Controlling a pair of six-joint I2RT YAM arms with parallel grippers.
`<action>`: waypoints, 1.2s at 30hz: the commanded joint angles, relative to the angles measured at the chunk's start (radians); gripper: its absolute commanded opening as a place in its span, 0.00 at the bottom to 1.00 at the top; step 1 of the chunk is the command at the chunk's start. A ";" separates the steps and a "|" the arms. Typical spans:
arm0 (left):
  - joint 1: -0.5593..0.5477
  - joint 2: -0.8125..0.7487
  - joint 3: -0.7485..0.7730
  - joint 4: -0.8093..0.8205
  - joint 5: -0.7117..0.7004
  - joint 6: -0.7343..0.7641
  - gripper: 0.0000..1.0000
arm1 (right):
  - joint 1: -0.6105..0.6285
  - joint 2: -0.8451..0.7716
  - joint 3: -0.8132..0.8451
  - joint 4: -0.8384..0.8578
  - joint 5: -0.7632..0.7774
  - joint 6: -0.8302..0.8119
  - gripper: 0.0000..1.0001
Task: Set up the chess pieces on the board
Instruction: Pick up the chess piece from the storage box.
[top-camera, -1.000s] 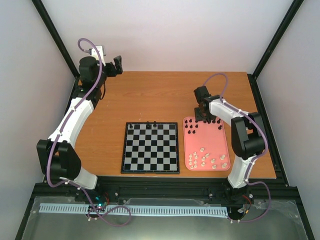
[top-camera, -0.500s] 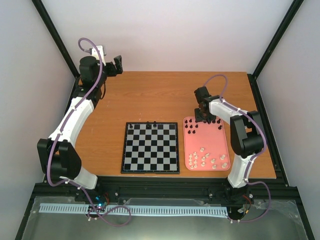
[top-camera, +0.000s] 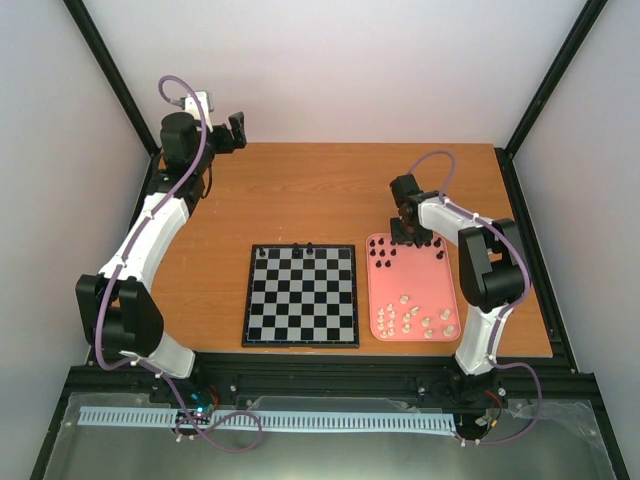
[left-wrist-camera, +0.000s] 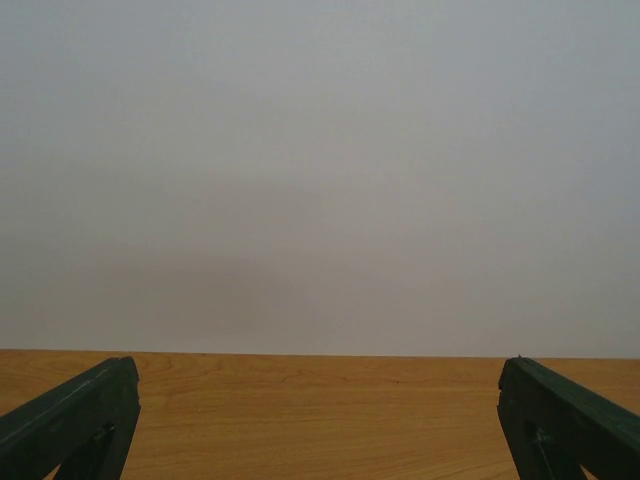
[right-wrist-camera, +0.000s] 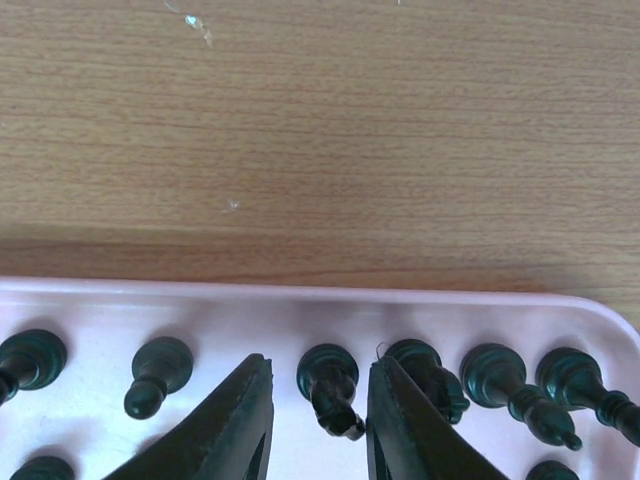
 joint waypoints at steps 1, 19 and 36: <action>0.000 0.009 0.052 0.021 -0.005 0.003 1.00 | -0.009 0.022 0.034 0.013 0.006 -0.005 0.32; -0.001 0.015 0.055 0.018 -0.004 0.001 1.00 | -0.013 0.029 0.027 0.013 0.004 -0.002 0.14; 0.000 0.008 0.055 0.012 -0.007 0.002 1.00 | -0.003 -0.111 0.051 -0.048 -0.032 0.007 0.03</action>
